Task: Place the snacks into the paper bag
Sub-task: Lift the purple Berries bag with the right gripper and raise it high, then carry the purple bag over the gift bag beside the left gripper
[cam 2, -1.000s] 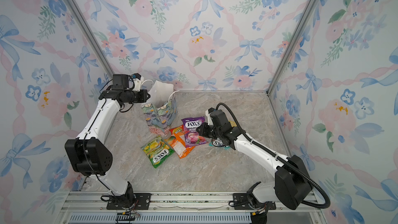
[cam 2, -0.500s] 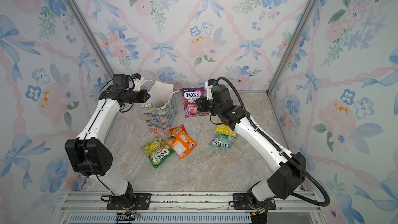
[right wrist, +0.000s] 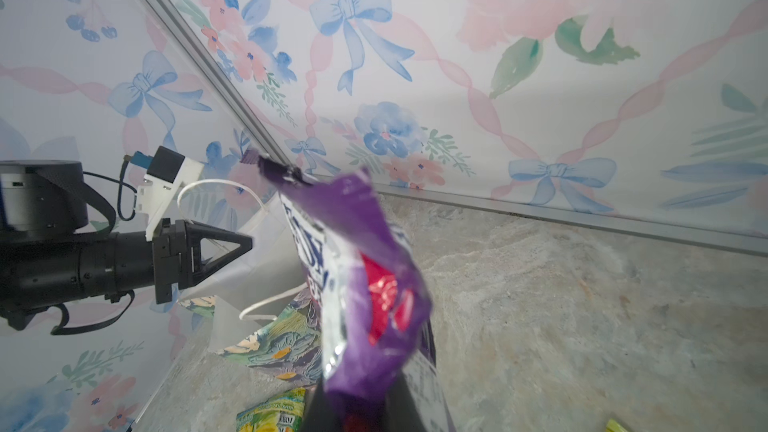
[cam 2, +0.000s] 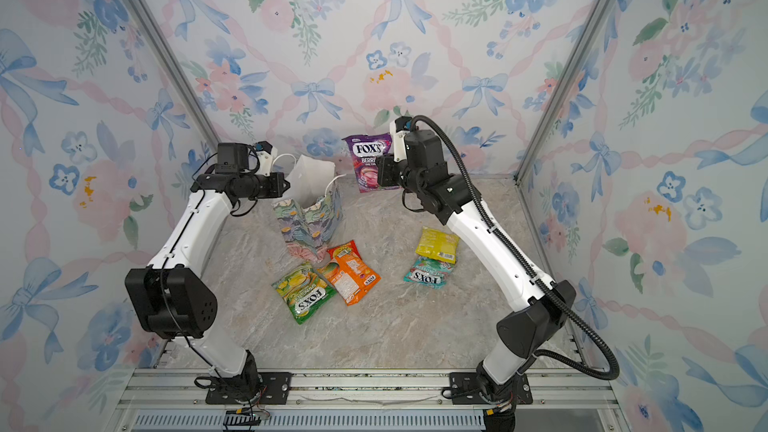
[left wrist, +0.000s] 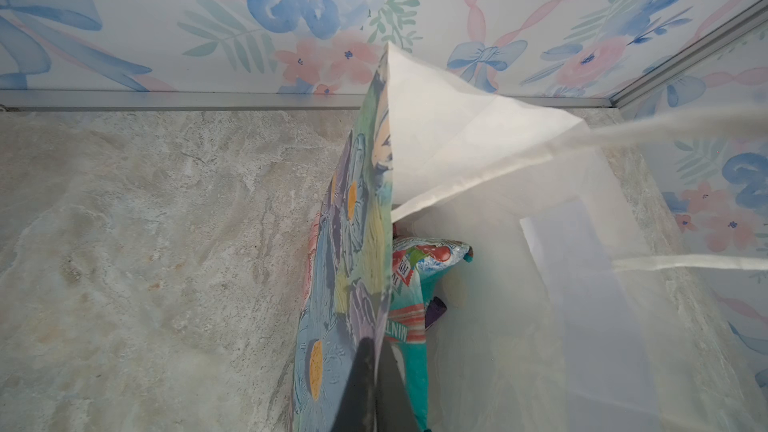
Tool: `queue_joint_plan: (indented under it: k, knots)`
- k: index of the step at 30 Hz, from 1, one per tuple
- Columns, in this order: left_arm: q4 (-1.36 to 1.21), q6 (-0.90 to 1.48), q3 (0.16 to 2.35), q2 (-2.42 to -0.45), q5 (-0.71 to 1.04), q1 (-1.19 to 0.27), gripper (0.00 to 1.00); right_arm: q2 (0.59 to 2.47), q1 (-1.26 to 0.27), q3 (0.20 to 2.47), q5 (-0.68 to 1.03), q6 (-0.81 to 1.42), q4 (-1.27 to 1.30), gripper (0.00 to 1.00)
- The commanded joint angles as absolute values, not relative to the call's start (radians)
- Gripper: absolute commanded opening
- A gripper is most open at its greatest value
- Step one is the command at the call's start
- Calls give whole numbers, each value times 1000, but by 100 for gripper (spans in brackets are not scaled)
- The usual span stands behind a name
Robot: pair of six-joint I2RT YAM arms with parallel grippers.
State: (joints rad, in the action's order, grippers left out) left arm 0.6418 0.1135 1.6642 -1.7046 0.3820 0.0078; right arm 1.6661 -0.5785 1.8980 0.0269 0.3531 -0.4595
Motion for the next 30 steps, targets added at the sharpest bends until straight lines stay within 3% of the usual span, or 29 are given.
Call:
queue_joint_plan:
  k: [1, 18, 30]
  knots:
    - [644, 101, 1645, -1702, 372, 7, 0, 1719, -566, 2001, 11, 311, -456, 0]
    - [644, 100, 1646, -1707, 377, 7, 0, 2144, -628, 2660, 37, 280, -590, 0]
    - [644, 100, 1645, -1704, 373, 8, 0, 2245, -707, 2688, 86, 375, -462, 0]
